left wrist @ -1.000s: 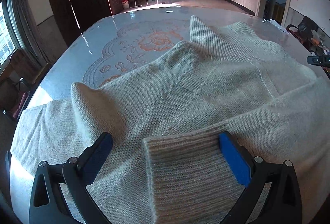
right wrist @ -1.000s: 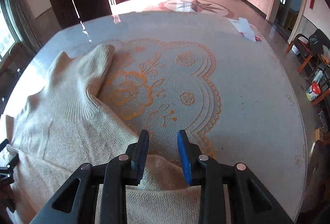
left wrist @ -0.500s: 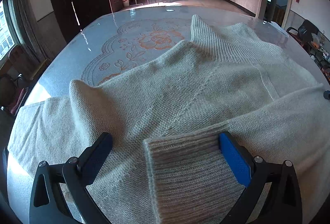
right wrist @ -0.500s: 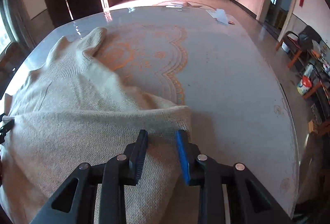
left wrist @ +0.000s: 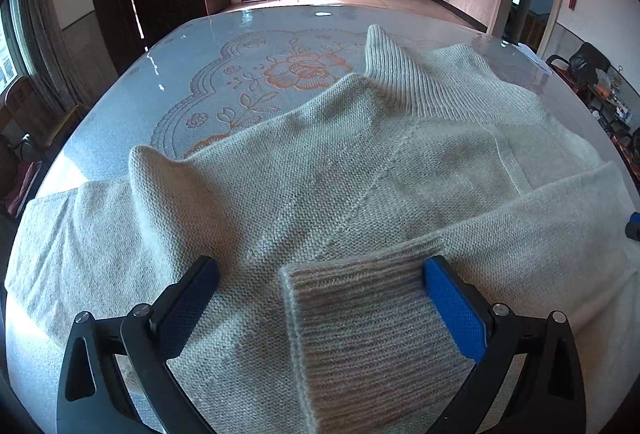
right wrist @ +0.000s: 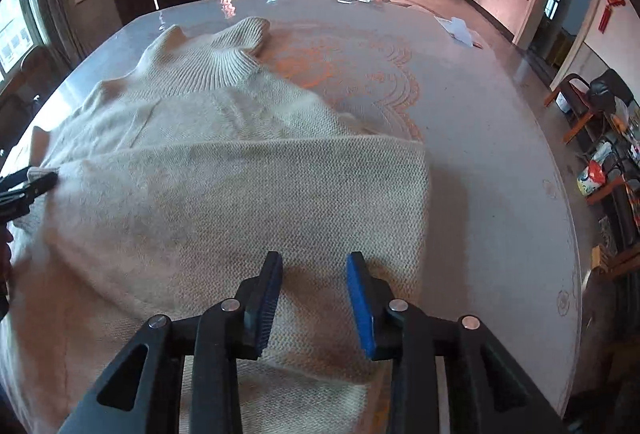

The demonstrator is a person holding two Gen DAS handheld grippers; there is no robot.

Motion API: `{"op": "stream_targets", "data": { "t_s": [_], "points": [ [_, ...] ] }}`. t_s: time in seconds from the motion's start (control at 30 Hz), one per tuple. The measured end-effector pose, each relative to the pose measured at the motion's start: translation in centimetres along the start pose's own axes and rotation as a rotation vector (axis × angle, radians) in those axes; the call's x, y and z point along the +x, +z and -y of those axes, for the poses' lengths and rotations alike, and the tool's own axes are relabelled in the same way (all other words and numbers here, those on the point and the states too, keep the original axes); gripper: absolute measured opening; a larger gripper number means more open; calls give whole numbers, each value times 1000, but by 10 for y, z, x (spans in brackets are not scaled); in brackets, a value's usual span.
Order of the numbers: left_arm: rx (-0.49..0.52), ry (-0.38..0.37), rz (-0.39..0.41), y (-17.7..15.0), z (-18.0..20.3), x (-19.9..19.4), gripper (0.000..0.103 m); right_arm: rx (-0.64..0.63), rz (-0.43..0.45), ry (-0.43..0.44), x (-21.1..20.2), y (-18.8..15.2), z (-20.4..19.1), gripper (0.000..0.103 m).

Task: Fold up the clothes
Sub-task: 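Lift the cuff with the left gripper and fold it across the body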

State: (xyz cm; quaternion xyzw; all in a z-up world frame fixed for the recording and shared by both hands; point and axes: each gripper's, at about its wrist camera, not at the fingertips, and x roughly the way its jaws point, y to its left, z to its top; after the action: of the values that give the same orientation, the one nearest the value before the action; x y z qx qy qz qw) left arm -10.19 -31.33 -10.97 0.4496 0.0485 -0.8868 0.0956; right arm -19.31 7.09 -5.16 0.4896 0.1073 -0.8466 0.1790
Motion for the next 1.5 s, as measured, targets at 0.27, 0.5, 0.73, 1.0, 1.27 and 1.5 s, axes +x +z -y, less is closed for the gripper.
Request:
{"op": "stream_targets", "data": {
  "t_s": [0.27, 0.5, 0.73, 1.0, 1.27, 1.5],
  "points": [
    [-233, -56, 39, -15, -129, -56, 103, -116, -20, 192, -2, -7, -107, 34],
    [-822, -166, 22, -63, -343, -86, 103, -157, -87, 144, 18, -13, -144, 42],
    [-1181, -255, -86, -118, -468, -61, 103, -207, -121, 82, 22, -11, -158, 49],
    [-1501, -590, -353, -167, -469, 24, 103, -189, -134, 79, 27, -8, -160, 52],
    [-1678, -839, -274, -172, -472, 53, 103, -167, -134, 70, 32, -8, -162, 55],
    [-1762, -937, -154, -165, -475, 63, 95, -158, -133, 69, 35, -7, -162, 58]
  ]
}}
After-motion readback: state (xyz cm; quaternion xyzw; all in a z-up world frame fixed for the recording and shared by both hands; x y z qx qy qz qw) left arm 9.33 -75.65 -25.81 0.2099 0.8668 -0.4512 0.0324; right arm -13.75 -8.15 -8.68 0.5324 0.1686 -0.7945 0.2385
